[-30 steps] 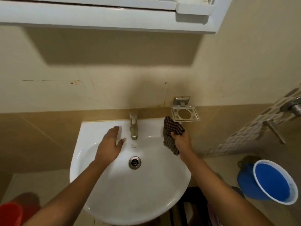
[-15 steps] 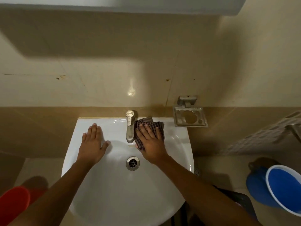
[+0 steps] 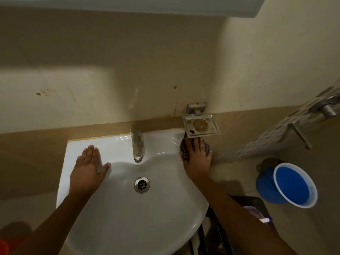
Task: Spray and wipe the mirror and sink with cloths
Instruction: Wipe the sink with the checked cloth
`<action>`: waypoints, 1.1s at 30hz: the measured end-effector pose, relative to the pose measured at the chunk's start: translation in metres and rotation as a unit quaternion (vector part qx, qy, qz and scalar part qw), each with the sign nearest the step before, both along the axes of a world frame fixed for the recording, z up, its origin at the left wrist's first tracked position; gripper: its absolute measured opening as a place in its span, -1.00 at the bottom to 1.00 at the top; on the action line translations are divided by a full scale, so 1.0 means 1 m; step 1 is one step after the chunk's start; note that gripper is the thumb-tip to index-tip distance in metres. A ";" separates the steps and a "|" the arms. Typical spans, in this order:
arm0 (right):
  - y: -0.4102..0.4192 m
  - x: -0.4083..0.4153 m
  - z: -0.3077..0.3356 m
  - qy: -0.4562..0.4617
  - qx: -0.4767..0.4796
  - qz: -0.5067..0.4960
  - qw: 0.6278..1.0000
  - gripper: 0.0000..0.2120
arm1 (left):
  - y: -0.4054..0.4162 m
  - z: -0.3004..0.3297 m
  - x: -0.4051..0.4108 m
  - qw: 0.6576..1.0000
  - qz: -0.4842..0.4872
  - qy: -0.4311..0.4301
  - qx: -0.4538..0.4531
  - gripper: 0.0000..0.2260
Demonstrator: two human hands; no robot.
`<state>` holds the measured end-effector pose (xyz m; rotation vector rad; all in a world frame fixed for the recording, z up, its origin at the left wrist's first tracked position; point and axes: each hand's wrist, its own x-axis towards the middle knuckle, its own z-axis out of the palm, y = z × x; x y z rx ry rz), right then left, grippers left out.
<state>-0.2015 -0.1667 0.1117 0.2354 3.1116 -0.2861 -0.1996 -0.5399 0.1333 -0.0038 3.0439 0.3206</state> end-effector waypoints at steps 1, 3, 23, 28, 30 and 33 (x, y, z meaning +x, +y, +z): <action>-0.002 0.000 0.001 0.008 -0.007 -0.020 1.000 -0.38 | -0.002 0.000 0.000 1.000 -0.004 0.001 0.000 -0.27; -0.008 -0.005 0.005 0.036 -0.004 -0.038 0.999 -0.37 | -0.005 0.001 0.000 1.000 -0.016 0.000 -0.003 -0.29; -0.123 -0.018 -0.006 0.082 -0.063 0.162 0.981 -0.37 | -0.076 0.000 0.015 0.998 -0.044 -0.004 0.049 -0.39; -0.139 0.014 -0.010 0.130 -0.122 0.139 0.974 -0.48 | -0.084 -0.005 0.016 0.997 -0.055 -0.009 0.060 -0.43; -0.148 0.026 -0.017 0.138 -0.153 0.151 0.967 -0.48 | -0.085 -0.005 0.015 0.997 -0.056 -0.009 0.061 -0.45; -0.161 0.029 -0.019 0.137 -0.173 0.167 0.961 -0.45 | -0.086 -0.004 0.015 0.996 -0.055 -0.008 0.063 -0.44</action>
